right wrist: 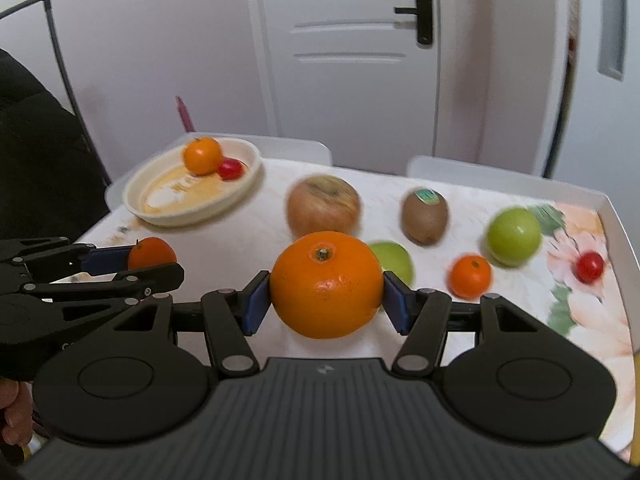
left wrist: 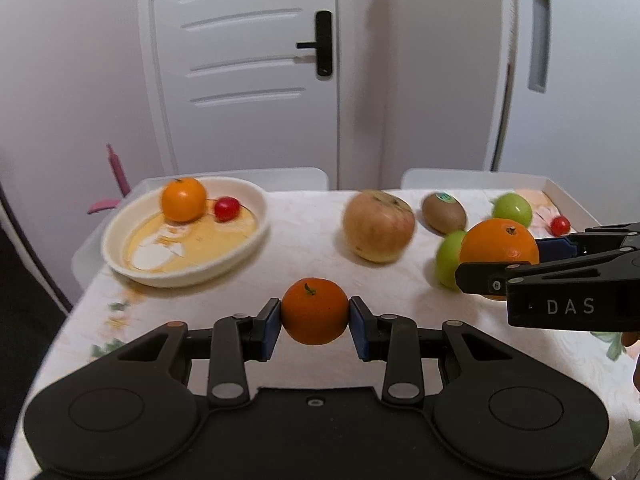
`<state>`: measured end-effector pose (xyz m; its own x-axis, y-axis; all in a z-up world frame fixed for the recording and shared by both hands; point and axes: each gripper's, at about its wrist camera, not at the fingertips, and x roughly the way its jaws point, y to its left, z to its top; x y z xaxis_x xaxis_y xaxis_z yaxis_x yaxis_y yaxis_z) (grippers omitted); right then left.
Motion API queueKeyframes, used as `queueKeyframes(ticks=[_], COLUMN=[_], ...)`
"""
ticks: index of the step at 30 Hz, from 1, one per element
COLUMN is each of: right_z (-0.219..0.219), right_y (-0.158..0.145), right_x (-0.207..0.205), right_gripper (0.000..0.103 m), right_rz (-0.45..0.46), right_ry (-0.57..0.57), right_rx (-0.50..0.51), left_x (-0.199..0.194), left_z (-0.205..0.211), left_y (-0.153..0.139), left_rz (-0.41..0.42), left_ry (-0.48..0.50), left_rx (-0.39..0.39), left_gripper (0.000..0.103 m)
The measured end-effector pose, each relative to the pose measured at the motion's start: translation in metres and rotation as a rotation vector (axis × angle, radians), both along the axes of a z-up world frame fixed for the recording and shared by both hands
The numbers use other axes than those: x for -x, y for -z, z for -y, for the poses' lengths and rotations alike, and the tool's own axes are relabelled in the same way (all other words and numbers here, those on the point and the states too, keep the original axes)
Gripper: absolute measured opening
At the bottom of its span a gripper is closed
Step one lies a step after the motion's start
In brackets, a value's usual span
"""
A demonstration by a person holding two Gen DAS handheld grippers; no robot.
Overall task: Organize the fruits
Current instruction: 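Carry the mandarin and orange into the duck bowl and release both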
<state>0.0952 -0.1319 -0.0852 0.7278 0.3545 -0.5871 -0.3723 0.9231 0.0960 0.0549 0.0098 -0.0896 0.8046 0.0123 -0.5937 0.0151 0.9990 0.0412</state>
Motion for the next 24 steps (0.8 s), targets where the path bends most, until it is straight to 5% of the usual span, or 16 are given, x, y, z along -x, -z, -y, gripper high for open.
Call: queueKeyframes(ticks=[15, 24], right_z=[-0.079, -0.124], right_y=[-0.051, -0.058], right_x=[-0.027, -0.057], right_gripper=[0.074, 0.074], right_rz=[0.014, -0.008], right_ry=[-0.033, 0.023], right_rx=[-0.037, -0.026], left_x=[-0.019, -0.052], left_z=[-0.087, -0.135], left_y=[-0.053, -0.059], left_rz=[0.036, 0.026], left_ry=[-0.038, 0.013], left_rx=[-0.021, -0.025], left_gripper=[0.04, 0.04])
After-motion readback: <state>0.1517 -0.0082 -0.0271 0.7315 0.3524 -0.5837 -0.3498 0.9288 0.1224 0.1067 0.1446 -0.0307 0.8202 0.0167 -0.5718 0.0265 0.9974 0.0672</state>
